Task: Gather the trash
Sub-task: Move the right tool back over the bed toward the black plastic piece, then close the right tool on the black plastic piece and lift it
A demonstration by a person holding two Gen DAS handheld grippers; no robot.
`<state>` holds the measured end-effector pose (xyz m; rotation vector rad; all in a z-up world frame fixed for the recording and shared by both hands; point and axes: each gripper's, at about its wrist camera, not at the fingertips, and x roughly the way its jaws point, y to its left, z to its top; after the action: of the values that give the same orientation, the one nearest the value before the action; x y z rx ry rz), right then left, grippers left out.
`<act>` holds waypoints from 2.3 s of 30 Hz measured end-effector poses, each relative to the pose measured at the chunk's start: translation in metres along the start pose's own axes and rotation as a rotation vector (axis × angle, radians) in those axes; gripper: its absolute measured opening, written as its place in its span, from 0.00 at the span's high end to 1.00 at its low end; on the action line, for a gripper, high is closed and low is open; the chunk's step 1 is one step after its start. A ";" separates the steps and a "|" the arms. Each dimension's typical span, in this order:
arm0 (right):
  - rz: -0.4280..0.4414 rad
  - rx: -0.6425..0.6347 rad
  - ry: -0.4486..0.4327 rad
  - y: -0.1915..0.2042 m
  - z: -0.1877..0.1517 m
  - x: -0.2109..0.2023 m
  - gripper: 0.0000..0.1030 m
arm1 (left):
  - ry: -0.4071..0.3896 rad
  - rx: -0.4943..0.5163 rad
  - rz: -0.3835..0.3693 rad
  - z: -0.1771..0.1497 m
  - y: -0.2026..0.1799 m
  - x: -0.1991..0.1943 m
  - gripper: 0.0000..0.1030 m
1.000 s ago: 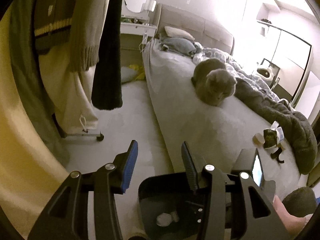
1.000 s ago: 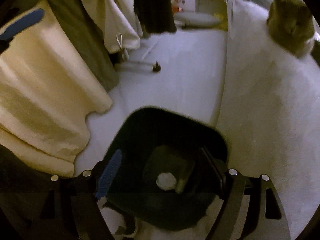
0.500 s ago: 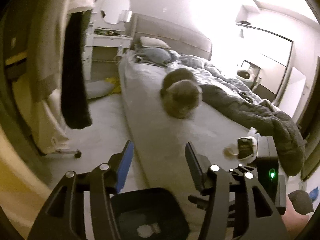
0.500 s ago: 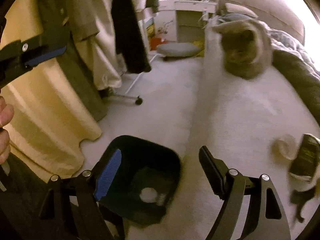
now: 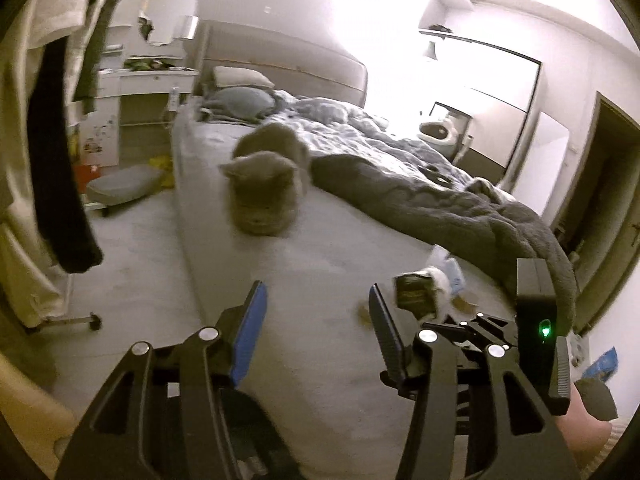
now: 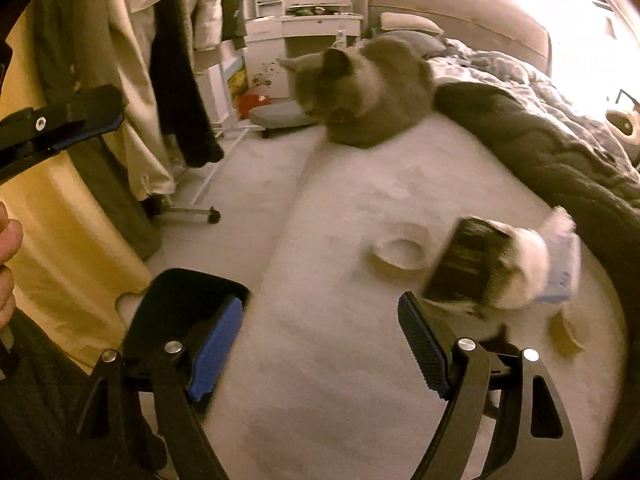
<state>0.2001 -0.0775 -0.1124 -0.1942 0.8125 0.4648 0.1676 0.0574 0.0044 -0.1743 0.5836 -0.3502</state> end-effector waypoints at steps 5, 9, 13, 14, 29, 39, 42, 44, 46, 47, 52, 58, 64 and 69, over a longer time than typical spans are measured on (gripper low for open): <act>-0.037 0.022 0.002 -0.029 -0.016 -0.011 0.21 | 0.034 0.034 -0.034 -0.003 -0.028 0.022 0.49; -0.044 0.057 -0.005 -0.053 -0.029 -0.020 0.21 | 0.073 0.061 -0.066 -0.007 -0.048 0.042 0.52; -0.046 0.089 -0.002 -0.070 -0.040 -0.025 0.21 | 0.143 0.080 -0.111 -0.016 -0.067 0.066 0.59; -0.042 0.099 -0.003 -0.073 -0.043 -0.025 0.22 | 0.151 0.084 -0.118 -0.018 -0.072 0.069 0.60; 0.033 0.204 0.024 -0.111 -0.068 -0.014 0.44 | 0.276 0.059 -0.212 -0.037 -0.113 0.117 0.69; 0.057 0.222 0.010 -0.115 -0.071 -0.012 0.51 | 0.317 0.067 -0.234 -0.048 -0.139 0.141 0.72; 0.064 0.230 0.008 -0.115 -0.072 -0.011 0.51 | 0.327 0.069 -0.237 -0.050 -0.145 0.148 0.72; 0.072 0.237 0.003 -0.116 -0.072 -0.011 0.51 | 0.335 0.071 -0.237 -0.052 -0.148 0.151 0.72; 0.080 0.245 0.000 -0.117 -0.073 -0.011 0.51 | 0.339 0.070 -0.237 -0.052 -0.150 0.155 0.72; 0.081 0.246 -0.001 -0.118 -0.073 -0.011 0.51 | 0.340 0.070 -0.237 -0.053 -0.152 0.156 0.72; 0.089 0.254 -0.005 -0.120 -0.076 -0.011 0.52 | 0.346 0.072 -0.231 -0.054 -0.157 0.164 0.75; 0.094 0.260 -0.006 -0.121 -0.078 -0.012 0.52 | 0.356 0.071 -0.222 -0.056 -0.159 0.172 0.77; 0.094 0.262 -0.007 -0.121 -0.078 -0.011 0.52 | 0.353 0.069 -0.192 -0.056 -0.158 0.176 0.85; 0.088 0.266 -0.005 -0.122 -0.077 -0.010 0.53 | 0.345 0.064 -0.197 -0.054 -0.154 0.174 0.91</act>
<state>0.2011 -0.2143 -0.1587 0.0896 0.8716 0.4344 0.2303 -0.1537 -0.0889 -0.1102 0.8970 -0.5963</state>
